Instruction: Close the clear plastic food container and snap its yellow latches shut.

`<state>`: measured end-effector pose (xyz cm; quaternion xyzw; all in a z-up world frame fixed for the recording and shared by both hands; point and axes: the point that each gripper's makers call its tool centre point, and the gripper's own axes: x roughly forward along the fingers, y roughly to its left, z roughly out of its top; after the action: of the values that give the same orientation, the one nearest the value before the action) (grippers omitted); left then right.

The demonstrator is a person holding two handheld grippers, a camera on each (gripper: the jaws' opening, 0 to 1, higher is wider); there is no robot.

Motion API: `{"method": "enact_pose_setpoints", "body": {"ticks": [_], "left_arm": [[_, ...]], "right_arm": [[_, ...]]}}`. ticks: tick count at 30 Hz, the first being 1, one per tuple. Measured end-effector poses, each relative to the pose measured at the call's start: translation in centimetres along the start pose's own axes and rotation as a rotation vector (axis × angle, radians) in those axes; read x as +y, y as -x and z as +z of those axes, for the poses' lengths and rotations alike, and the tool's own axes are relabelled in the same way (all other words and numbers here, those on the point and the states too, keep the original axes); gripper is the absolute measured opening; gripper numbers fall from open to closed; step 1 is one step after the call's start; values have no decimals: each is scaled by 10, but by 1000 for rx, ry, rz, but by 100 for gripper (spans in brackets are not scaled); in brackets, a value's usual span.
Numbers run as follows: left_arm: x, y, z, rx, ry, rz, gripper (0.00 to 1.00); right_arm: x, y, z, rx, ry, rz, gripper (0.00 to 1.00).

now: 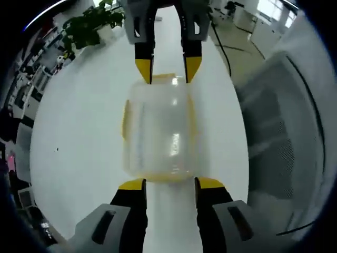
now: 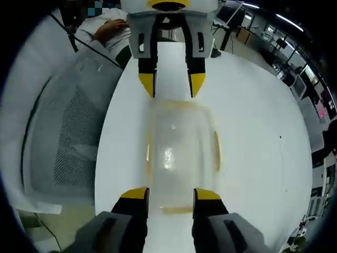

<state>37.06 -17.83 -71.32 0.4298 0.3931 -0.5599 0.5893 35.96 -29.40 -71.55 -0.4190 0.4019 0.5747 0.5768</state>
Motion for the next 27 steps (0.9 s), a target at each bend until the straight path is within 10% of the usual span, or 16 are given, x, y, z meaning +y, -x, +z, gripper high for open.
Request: {"method": "enact_pose_setpoints", "body": {"ticks": [27], "left_arm": [[5, -6, 36, -41, -63, 4, 32]], "right_arm": [[-3, -5, 28, -70, -9, 22, 28]]}}
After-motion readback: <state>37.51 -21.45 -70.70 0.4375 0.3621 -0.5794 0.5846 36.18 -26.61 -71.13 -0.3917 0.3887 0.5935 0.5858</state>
